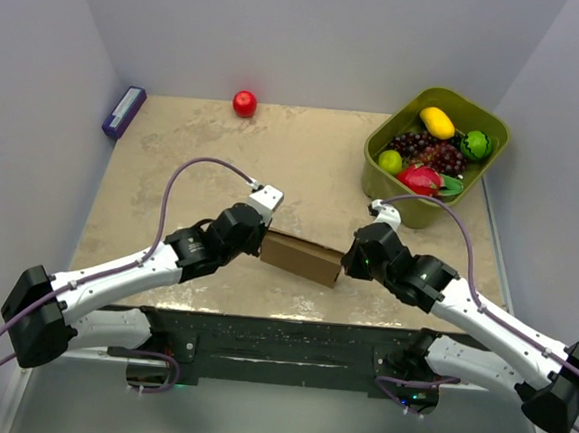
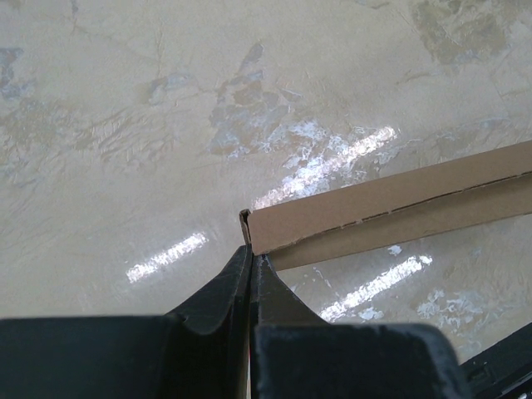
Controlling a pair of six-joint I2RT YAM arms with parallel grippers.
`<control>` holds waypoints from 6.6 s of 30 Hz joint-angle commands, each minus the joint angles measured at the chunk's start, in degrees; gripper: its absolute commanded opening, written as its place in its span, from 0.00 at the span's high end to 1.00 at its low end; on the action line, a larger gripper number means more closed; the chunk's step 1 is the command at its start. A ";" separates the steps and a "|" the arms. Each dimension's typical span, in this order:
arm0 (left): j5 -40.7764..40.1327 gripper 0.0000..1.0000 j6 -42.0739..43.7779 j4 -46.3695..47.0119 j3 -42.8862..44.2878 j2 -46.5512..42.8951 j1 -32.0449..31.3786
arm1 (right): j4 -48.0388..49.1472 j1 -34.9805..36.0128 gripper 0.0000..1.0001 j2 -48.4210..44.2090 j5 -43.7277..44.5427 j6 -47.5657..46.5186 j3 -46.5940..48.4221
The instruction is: Fold the paper box
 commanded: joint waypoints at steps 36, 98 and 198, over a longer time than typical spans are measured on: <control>-1.22 1.00 -1.01 -4.94 3.67 2.97 -0.92 | -6.39 0.03 0.73 -0.37 -2.69 -3.70 5.78; 1.33 1.00 -1.71 -4.16 3.58 0.51 -1.27 | -16.94 12.33 1.00 5.35 5.67 6.41 2.09; 28.67 0.42 -12.52 13.07 -7.22 -1.34 17.71 | 5.47 -4.54 0.26 -8.36 -7.95 8.70 -10.30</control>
